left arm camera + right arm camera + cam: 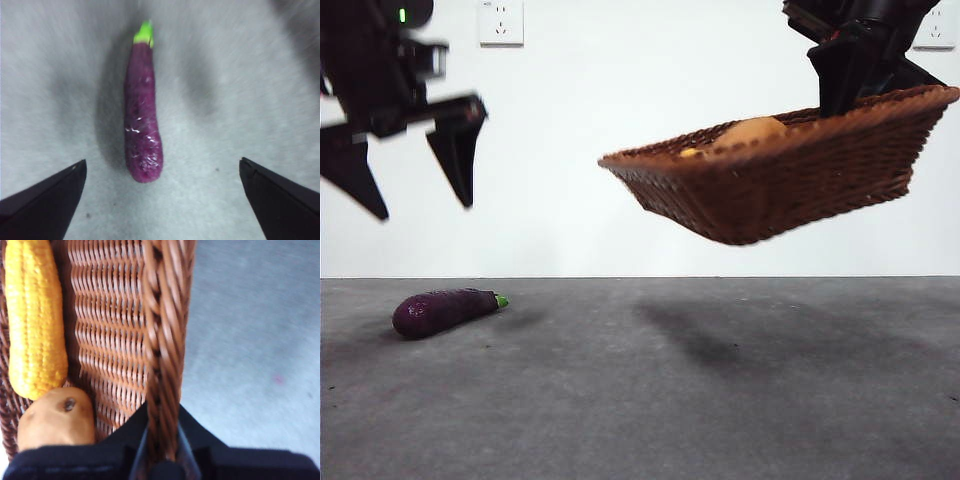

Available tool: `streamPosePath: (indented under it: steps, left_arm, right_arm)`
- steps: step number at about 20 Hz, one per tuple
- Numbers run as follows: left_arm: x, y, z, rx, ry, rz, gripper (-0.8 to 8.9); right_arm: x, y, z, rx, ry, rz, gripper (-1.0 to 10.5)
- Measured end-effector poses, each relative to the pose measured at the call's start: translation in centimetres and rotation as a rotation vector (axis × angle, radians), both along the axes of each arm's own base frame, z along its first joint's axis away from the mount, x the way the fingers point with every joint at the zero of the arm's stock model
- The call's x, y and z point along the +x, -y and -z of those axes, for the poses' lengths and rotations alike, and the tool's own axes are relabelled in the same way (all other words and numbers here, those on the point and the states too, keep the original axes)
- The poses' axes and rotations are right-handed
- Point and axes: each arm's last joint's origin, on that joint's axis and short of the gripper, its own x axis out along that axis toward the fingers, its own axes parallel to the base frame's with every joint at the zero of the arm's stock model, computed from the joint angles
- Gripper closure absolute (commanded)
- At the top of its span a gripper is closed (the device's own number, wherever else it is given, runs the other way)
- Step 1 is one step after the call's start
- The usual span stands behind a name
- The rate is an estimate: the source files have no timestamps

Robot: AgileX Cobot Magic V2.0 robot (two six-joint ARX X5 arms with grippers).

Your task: Help me put the vegetables on the table into the basket

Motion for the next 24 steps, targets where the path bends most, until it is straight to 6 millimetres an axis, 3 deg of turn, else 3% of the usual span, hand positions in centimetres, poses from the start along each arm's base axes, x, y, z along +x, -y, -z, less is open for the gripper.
streamPosePath:
  steps: [5, 10, 11, 12, 15, 22, 24]
  left_arm:
    - [2.9, 0.6, 4.3, 0.008, -0.022, 0.024, 2.49]
    - [4.2, 0.9, 7.5, 0.014, -0.073, 0.012, 2.54]
    - [4.4, 0.9, 8.3, 0.018, -0.094, 0.01, 2.9]
    - [4.6, 0.9, 8.9, 0.02, -0.112, 0.008, 3.99]
    - [4.5, 1.3, 8.9, 0.042, -0.104, 0.006, 7.99]
    - [4.5, 1.4, 8.8, 0.075, -0.095, -0.003, 8.23]
    - [4.1, 1.5, 7.9, 0.021, -0.094, 0.02, 8.22]
  right_arm:
    - [0.0, 0.0, 0.0, 0.007, 0.003, -0.006, 9.5]
    - [0.0, 0.0, 0.0, 0.007, 0.002, -0.006, 9.5]
    - [0.0, 0.0, 0.0, 0.007, 0.002, -0.006, 9.5]
    - [0.0, 0.0, 0.0, 0.007, 0.002, -0.006, 9.5]
    - [0.0, 0.0, 0.0, 0.007, 0.003, -0.006, 9.6]
    - [0.0, 0.0, 0.0, 0.007, 0.005, -0.01, 9.5]
    - [0.0, 0.0, 0.0, 0.007, 0.005, -0.01, 9.5]
